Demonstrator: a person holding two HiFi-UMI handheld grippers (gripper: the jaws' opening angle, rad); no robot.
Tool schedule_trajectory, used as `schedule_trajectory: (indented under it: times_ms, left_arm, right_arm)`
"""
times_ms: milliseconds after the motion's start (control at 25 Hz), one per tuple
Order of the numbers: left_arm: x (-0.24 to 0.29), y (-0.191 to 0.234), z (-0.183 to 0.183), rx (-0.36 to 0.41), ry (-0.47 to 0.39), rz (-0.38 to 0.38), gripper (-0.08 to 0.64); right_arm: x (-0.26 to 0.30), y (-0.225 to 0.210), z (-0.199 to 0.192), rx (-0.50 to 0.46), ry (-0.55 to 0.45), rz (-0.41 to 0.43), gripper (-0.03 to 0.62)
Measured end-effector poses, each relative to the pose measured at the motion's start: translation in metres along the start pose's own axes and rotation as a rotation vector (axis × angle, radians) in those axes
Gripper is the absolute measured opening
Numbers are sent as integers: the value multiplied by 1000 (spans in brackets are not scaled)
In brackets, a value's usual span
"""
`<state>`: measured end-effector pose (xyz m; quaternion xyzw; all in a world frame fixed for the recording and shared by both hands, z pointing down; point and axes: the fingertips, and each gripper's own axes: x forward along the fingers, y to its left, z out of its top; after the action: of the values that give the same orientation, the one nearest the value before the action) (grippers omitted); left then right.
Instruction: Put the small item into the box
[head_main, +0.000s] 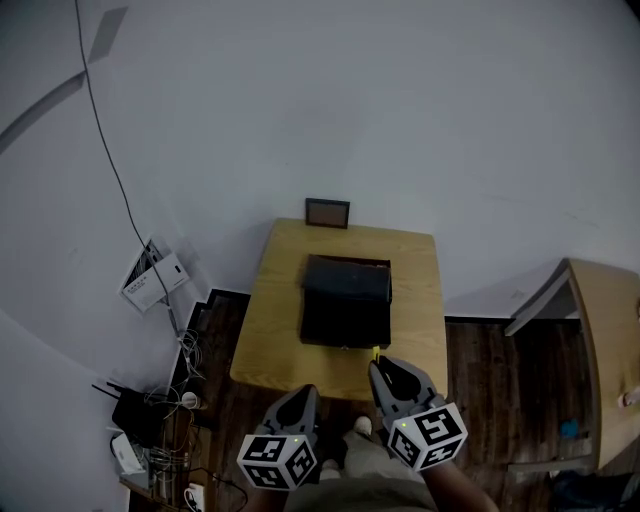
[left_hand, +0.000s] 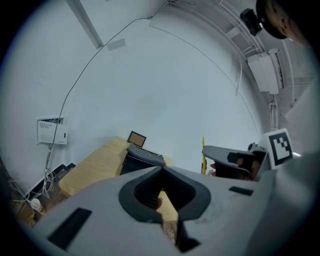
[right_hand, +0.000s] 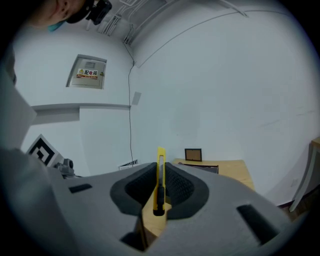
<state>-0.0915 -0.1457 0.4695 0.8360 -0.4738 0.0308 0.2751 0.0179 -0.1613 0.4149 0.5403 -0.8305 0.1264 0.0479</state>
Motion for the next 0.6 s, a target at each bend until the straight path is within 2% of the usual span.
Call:
schedule_trajectory:
  times_ms: [280, 600]
  left_arm:
    - [32, 16, 8, 8, 6, 25, 3]
    - [80, 31, 23, 16, 37, 42, 3]
  right_arm:
    - [38, -23, 0, 1, 7, 16, 41]
    - [96, -52, -7, 3, 74, 40, 41]
